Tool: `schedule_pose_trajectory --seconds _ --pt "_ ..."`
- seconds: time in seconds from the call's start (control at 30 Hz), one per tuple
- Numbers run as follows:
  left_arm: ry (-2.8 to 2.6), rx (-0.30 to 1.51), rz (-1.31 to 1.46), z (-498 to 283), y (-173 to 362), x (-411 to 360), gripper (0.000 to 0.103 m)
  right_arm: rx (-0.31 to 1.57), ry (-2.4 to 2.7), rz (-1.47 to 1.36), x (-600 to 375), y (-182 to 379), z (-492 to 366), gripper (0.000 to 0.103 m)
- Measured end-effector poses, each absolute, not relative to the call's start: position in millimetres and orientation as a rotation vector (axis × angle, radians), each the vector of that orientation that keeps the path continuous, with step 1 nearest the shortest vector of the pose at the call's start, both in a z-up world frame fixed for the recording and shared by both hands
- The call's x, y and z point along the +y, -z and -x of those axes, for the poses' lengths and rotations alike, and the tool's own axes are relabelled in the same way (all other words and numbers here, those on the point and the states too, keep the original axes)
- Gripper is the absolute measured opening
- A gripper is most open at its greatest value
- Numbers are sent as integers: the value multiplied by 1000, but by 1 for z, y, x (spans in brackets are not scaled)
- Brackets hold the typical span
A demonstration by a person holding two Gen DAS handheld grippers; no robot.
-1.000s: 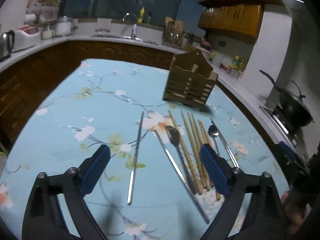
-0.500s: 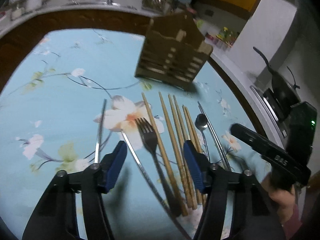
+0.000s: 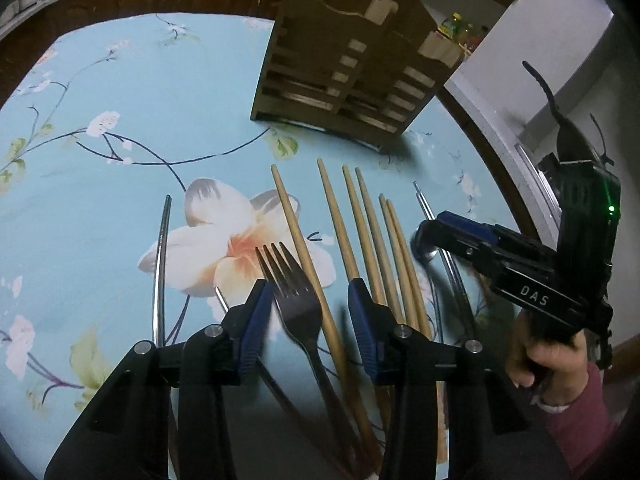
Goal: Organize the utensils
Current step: 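Grasp the silver fork with the left tool while the right tool grasps the silver spoon, then lift the fork with the left tool while the right tool carries the spoon to the wooden holder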
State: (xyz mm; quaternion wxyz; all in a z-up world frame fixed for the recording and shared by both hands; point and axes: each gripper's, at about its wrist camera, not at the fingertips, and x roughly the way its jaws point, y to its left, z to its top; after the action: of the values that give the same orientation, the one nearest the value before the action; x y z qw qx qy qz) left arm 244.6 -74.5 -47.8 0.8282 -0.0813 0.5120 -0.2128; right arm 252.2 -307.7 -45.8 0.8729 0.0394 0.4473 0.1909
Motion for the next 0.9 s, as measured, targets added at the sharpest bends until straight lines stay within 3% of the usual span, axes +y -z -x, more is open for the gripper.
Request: schedule_pose_trajectory --seconds 0.1,0.2,0.33,0.5,0.53,0.57,0.9 --pt "460 1106 185 -251 54 -73 38 966 -417 -73 -309 55 -258 26" --pt "464 1099 196 -254 56 -72 29 962 -423 -74 -314 56 -257 12" --pt "485 1095 250 -258 59 -63 25 943 -438 -86 -316 53 -253 4" --pt "504 1090 252 -257 57 -62 21 909 -447 -130 -318 45 -246 3" --pt "512 1084 255 -256 56 -62 10 903 -448 -140 -318 43 -245 3" --pt "527 1085 268 -255 55 -61 8 896 -447 -147 -320 42 -243 3" --pt "561 1004 340 -234 20 -48 3 821 -417 -202 -334 7 -220 3"
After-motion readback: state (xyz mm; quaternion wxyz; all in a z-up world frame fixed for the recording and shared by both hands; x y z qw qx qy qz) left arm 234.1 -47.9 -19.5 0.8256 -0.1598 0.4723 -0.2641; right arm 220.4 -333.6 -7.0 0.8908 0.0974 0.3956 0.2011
